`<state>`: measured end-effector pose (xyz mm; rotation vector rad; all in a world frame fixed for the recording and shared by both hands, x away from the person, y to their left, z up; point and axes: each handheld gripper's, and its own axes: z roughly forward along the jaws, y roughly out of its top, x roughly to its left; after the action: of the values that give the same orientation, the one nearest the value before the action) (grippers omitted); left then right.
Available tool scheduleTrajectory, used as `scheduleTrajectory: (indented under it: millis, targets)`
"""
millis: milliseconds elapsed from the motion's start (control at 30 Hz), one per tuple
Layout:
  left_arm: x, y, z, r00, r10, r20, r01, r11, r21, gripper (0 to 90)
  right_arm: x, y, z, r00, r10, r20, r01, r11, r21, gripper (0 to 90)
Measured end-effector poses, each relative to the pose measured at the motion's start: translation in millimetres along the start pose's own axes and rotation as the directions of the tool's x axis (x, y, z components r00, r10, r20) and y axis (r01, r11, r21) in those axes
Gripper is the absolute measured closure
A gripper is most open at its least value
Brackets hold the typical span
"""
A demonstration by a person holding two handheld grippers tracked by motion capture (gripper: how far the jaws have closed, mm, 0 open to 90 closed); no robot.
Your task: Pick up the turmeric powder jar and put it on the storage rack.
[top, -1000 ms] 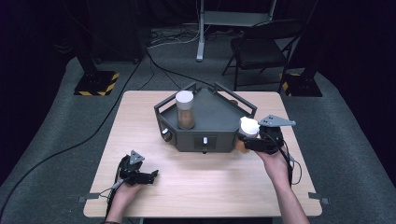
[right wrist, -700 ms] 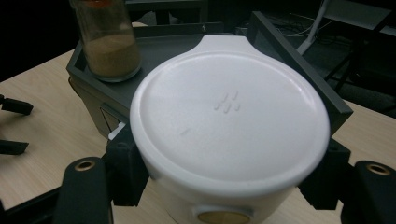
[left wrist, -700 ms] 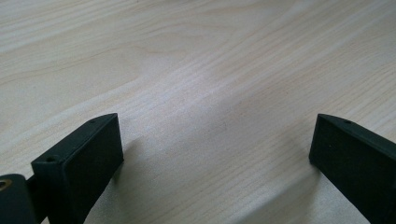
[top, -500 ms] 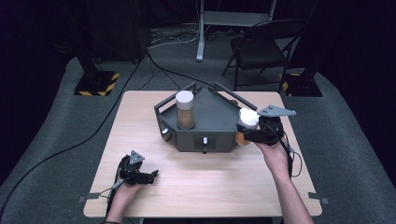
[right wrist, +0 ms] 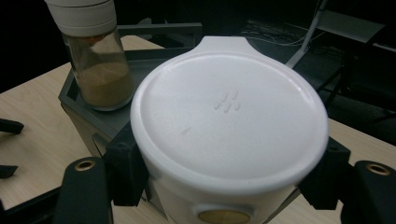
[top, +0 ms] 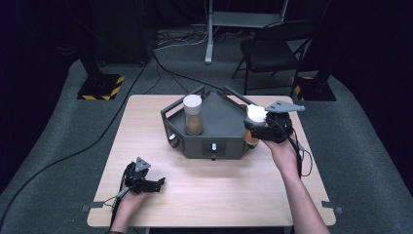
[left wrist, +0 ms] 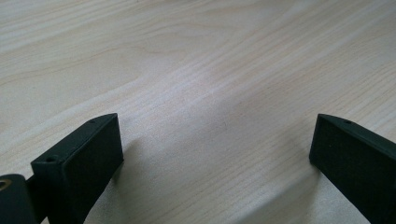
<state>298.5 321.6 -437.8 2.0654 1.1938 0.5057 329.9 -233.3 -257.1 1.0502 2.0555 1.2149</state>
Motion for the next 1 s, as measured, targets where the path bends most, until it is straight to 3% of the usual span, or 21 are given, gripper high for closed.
scheduleTrajectory:
  millis: [333,1000]
  targets:
    - [0.1,0.0,0.1,1.0000,0.000,0.000,0.000,1.0000,0.000,2.3,-1.6,9.6,14.9,0.9998,0.021,-0.002,-0.021,1.000,-0.017,29.5]
    - [0.7,0.1,0.2,1.0000,0.002,0.003,-0.002,1.0000,0.000,2.2,12.5,27.0,55.7,0.9999,-0.005,0.011,0.005,1.000,0.013,29.5]
